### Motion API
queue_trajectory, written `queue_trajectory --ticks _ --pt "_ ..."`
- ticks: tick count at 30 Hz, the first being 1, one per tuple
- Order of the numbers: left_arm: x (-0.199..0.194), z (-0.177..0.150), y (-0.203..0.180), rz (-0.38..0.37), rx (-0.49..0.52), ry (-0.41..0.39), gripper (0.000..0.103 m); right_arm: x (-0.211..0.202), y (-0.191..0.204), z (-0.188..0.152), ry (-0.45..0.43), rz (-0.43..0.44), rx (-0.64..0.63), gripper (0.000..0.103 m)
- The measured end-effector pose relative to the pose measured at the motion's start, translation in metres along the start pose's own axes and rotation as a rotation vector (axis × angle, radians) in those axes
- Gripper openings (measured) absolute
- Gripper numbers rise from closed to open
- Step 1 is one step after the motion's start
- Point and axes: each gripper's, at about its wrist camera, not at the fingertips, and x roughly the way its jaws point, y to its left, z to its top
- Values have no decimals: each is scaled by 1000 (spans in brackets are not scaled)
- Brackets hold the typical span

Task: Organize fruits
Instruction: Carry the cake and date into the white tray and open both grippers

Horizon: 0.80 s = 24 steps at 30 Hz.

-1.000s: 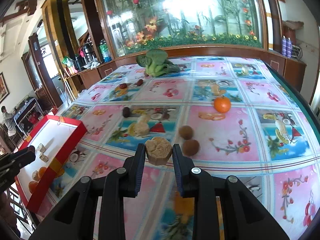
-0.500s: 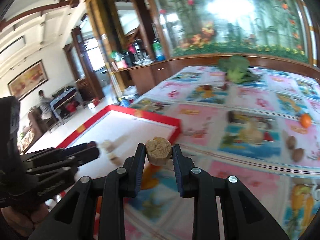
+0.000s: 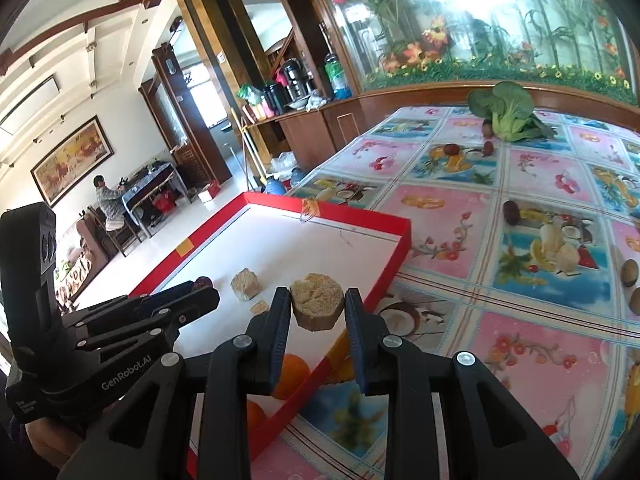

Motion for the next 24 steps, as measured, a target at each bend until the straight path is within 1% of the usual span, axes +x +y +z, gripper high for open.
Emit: queue_trajectory --ticks 6,10,18,24 --pt "5 -3 13 38 -16 15 25 11 8 0 39 28 -16 26" --pt "8 -4 16 47 -18 28 25 18 10 1 71 46 -19 26" --pt "19 -8 8 49 8 60 25 26 10 -2 126 70 -5 26" --pt "24 -9 3 57 18 79 25 33 9 -4 169 70 0 28"
